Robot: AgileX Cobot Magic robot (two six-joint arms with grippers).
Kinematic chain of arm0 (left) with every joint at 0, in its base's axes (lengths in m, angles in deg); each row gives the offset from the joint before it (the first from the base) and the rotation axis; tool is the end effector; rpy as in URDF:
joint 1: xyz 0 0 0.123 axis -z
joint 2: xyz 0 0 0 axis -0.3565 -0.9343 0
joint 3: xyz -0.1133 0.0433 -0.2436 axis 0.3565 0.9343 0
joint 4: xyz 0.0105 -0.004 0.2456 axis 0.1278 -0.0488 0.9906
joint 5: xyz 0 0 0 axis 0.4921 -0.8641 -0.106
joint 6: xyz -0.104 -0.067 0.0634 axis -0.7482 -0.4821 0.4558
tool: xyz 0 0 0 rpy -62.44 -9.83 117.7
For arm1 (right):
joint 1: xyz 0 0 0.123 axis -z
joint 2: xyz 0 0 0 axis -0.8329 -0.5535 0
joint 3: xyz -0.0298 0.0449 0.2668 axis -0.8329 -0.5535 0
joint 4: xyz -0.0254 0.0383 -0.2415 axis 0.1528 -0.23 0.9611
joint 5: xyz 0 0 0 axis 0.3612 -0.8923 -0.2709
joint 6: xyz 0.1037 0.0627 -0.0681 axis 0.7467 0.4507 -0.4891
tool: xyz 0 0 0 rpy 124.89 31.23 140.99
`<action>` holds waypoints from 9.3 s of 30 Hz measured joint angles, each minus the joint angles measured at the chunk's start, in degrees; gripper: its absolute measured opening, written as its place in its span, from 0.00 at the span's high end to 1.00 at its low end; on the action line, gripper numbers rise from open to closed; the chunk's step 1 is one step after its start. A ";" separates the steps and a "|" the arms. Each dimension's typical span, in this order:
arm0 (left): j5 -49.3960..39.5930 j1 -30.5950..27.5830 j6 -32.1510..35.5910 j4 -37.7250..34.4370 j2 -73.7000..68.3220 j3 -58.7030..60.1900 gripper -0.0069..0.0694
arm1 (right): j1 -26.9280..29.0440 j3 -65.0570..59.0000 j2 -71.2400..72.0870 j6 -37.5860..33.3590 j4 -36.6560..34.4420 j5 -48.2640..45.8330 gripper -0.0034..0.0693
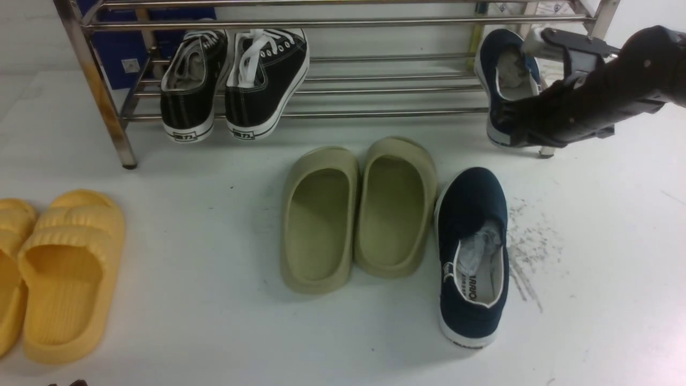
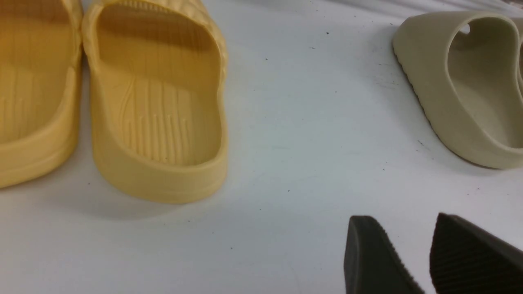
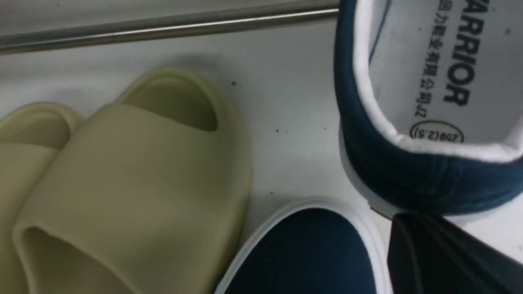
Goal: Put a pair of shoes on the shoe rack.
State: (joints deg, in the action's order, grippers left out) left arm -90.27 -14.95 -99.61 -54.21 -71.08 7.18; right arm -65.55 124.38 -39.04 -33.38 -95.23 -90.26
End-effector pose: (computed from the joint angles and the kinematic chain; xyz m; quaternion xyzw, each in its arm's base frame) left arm 0.1038 -0.0139 0.1532 -0.0714 0.8092 -0.1249 0.5696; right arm 0.4477 0.0907 0.1973 0.0369 0.9291 0.1404 0.3401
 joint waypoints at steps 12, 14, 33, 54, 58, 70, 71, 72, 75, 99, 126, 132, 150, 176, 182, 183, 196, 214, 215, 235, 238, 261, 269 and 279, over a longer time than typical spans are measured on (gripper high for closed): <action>0.00 0.00 0.00 0.00 0.00 0.00 0.60 | 0.96 3.18 -0.07 0.59 3.47 -0.05 0.96; 0.00 0.00 0.00 0.00 0.00 0.00 0.60 | 1.64 3.31 -0.55 0.66 3.58 -0.05 0.96; 0.00 0.00 0.00 0.00 0.00 0.00 0.60 | 2.21 3.35 -2.82 0.66 2.77 4.49 0.91; 0.00 0.00 0.00 0.00 0.00 0.00 0.60 | -4.88 -7.66 18.56 22.24 8.36 -27.49 0.45; 0.00 0.00 0.00 0.00 0.00 0.00 0.60 | -13.18 -16.51 19.94 30.56 9.82 -23.55 0.46; 0.00 0.00 0.00 0.00 0.00 0.00 0.60 | -21.71 -22.32 9.44 42.06 14.53 -15.36 0.53; 0.00 0.00 0.00 0.00 0.00 0.00 0.60 | -21.71 -22.32 9.17 41.11 14.53 -14.88 0.58; 0.00 0.00 0.00 0.00 0.00 0.00 0.60 | -21.71 -22.32 9.17 40.70 14.53 -14.73 0.59; 0.00 0.00 0.00 0.00 0.00 0.00 0.60 | -21.40 -22.32 9.65 36.51 14.31 -15.65 0.83; -0.05 0.00 0.00 0.00 0.00 0.00 0.60 | -10.40 -0.97 8.80 23.58 12.64 -21.56 0.90; -0.05 0.00 0.00 0.00 0.00 0.00 0.60 | -5.19 21.23 -11.15 24.51 12.65 -9.66 0.89; -0.05 0.00 0.00 0.00 0.00 0.00 0.60 | -5.19 21.23 -13.03 24.51 12.65 -6.49 0.86; -0.05 0.00 0.00 0.00 0.00 0.00 0.60 | -5.15 21.71 -9.74 24.51 13.27 -5.50 0.49; -0.05 0.00 0.00 0.00 0.00 0.00 0.60 | -5.20 14.34 -10.58 8.38 -3.55 -8.28 0.96; -0.05 0.00 0.00 0.00 0.00 0.00 0.60 | -5.31 14.22 -11.69 8.33 -12.48 -0.41 0.96; -0.05 0.00 0.00 0.00 0.00 0.00 0.60 | -5.31 14.22 -11.80 8.33 -12.90 0.66 0.96; -0.05 0.00 0.00 0.00 0.00 0.00 0.60 | -4.56 14.28 -12.05 6.78 -12.75 -0.06 0.95; -0.05 0.00 0.00 0.00 0.00 0.00 0.60 | -4.56 13.03 6.86 2.48 21.74 -40.04 0.93; -0.05 0.00 0.00 0.00 0.00 0.00 0.60 | -4.56 12.86 6.86 2.48 21.74 -40.04 0.93; -0.05 0.00 0.00 0.00 0.00 0.00 0.60 | -4.56 -24.81 49.67 -4.89 5.79 -24.50 0.92; -0.05 0.00 0.00 0.00 0.00 0.00 0.60 | -4.56 -26.13 51.68 -5.14 5.79 -24.67 0.92; -0.05 0.00 0.00 0.00 0.00 0.00 0.60 | 5.29 -51.74 76.77 -7.26 14.30 -4.40 0.89; -0.05 0.00 0.00 0.00 0.00 0.00 0.60 | 6.24 -82.13 102.70 -6.48 17.54 9.87 0.88; -0.05 0.00 0.00 0.00 0.05 0.00 0.60 | 7.40 -84.68 110.05 -2.78 14.46 5.72 0.86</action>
State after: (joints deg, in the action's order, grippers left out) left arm -90.33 -14.95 -99.61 -54.21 -71.03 7.18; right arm -58.15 39.70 71.01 -36.16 -80.77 -84.54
